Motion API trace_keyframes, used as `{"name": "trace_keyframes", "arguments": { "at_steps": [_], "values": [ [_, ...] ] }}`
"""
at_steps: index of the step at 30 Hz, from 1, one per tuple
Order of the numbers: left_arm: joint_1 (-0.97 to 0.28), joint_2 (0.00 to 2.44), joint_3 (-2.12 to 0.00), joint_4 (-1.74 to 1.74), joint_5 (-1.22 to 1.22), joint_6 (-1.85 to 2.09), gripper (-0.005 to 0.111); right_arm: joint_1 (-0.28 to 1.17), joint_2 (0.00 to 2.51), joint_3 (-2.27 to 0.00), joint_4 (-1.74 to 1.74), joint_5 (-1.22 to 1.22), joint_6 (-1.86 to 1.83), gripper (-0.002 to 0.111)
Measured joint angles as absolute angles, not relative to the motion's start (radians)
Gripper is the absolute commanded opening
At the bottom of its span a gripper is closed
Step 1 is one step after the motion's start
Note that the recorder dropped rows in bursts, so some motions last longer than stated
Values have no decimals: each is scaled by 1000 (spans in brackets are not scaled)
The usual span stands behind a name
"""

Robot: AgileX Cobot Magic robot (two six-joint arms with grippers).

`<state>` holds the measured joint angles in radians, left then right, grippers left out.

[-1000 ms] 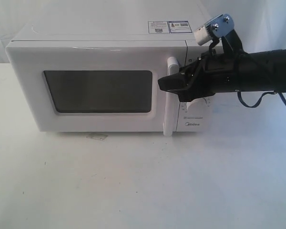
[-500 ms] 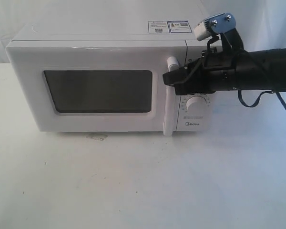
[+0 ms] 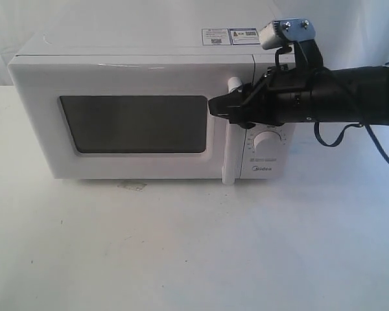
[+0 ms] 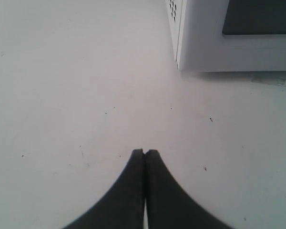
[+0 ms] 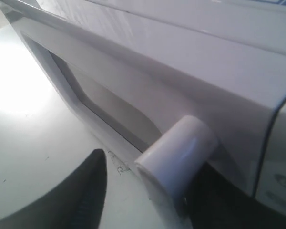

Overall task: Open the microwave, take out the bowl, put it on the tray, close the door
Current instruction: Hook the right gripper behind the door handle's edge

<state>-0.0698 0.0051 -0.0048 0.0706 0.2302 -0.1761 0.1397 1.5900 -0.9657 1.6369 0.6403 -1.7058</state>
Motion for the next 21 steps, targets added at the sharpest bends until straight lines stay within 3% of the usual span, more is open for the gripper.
{"name": "trace_keyframes", "arguments": {
  "at_steps": [9, 21],
  "values": [
    [-70, 5, -5, 71, 230, -176, 0, 148, 1590, -966, 1653, 596, -1678, 0],
    [-70, 5, -5, 71, 230, -176, 0, 132, 1595, -964, 1644, 702, -1701, 0]
  ]
}}
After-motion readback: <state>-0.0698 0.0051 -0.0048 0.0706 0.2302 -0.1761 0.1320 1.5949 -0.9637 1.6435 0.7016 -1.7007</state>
